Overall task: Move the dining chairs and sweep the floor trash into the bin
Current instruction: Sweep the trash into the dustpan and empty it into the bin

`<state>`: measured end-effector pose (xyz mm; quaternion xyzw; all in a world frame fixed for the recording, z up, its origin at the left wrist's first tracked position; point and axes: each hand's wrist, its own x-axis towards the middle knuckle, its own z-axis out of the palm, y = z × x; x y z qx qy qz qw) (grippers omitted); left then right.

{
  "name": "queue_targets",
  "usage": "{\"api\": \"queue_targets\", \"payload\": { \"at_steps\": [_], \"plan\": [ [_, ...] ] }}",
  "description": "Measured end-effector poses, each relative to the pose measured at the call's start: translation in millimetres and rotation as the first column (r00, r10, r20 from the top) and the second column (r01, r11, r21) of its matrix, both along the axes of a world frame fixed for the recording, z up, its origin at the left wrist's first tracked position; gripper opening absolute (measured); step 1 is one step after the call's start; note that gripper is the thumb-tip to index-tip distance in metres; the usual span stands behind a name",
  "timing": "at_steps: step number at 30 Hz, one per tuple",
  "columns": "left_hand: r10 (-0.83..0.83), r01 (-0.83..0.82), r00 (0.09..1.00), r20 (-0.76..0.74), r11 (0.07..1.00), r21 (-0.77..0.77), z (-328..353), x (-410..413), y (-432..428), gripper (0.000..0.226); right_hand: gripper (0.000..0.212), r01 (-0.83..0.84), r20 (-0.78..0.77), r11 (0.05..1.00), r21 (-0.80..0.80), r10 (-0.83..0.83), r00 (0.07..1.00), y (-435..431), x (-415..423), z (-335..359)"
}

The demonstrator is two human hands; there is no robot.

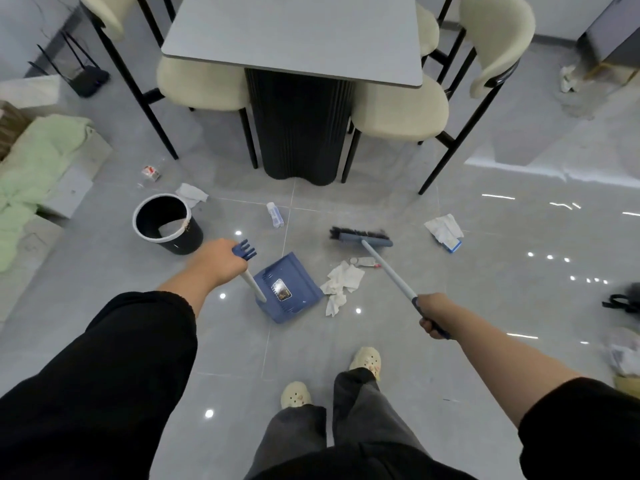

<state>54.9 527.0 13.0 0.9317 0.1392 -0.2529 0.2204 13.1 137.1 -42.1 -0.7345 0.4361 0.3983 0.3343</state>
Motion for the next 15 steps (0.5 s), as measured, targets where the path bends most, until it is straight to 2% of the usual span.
{"api": "queue_targets", "payload": {
  "at_steps": [2, 5, 9, 15],
  "plan": [
    [-0.037, 0.038, 0.999, -0.029, 0.999, 0.015, 0, -7, 3, 0.015, 0.017, 0.024, 0.01, 1.0, 0.006, -0.024, 1.0, -2, 8, 1],
    [-0.066, 0.067, 0.995, -0.068, 0.998, 0.012, -4, -16, 0, 0.007, 0.016, 0.018, -0.007, 0.999, 0.028, -0.018, 1.0, -7, 24, -3],
    [-0.088, 0.088, 0.992, -0.093, 0.996, -0.001, -24, -26, -13, 0.009, 0.01, -0.007, -0.098, 0.998, 0.054, 0.013, 0.995, -12, 26, -15],
    [-0.044, 0.044, 0.995, -0.09, 0.999, 0.001, -53, -28, -42, 0.015, 0.029, -0.08, -0.165, 0.995, 0.066, 0.09, 0.982, -10, -12, -32]
  ]
}}
